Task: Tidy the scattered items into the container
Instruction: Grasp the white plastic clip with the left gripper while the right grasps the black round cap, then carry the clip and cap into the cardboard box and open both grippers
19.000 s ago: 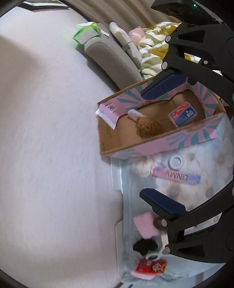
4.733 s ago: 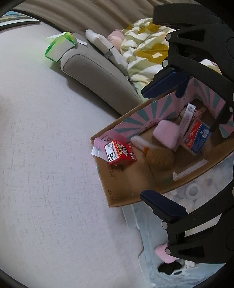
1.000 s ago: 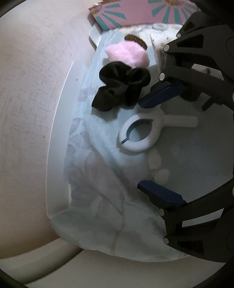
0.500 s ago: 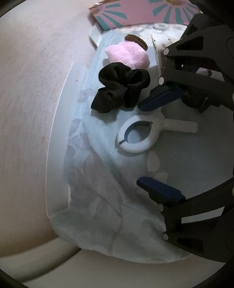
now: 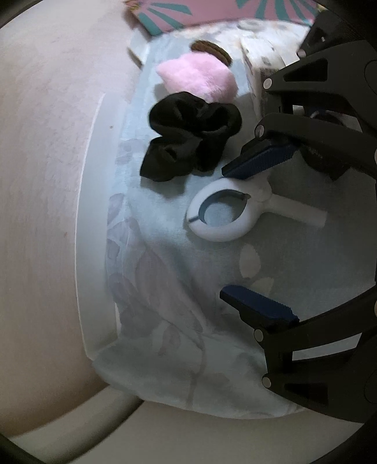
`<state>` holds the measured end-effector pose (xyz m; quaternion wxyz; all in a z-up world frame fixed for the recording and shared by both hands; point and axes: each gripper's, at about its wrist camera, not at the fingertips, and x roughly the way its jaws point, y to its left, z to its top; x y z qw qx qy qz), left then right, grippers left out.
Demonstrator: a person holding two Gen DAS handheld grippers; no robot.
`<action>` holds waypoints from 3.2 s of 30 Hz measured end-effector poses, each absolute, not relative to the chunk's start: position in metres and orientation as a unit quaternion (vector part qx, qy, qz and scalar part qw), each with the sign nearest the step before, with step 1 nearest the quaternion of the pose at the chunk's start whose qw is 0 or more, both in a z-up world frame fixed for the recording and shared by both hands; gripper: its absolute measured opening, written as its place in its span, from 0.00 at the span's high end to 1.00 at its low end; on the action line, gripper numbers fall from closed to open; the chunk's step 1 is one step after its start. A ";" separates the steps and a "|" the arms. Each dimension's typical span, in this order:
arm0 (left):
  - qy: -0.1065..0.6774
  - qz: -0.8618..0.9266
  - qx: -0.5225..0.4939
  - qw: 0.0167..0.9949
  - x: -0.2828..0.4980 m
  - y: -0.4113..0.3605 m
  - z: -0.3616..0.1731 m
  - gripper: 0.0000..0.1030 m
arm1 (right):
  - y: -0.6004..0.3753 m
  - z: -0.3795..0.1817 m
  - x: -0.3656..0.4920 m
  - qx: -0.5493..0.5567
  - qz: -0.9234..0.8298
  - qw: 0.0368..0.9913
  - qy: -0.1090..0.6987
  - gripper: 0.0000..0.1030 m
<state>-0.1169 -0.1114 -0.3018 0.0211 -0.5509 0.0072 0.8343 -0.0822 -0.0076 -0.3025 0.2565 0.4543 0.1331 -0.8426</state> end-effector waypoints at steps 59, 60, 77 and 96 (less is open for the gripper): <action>0.014 0.863 -0.451 0.228 -0.024 0.144 -0.107 0.62 | 0.327 -0.114 0.016 0.426 -0.902 0.060 0.021 0.68; 0.018 0.860 -0.455 0.231 -0.026 0.154 -0.111 0.62 | 0.332 -0.118 0.015 0.431 -0.900 0.058 0.021 0.68; 0.074 0.829 -0.489 0.260 -0.045 0.263 -0.167 0.62 | 0.377 -0.189 -0.010 0.499 -0.862 0.091 0.018 0.68; 0.074 0.862 -0.446 0.229 -0.042 0.250 -0.133 0.01 | 0.387 -0.169 -0.016 0.476 -0.874 0.098 0.005 0.31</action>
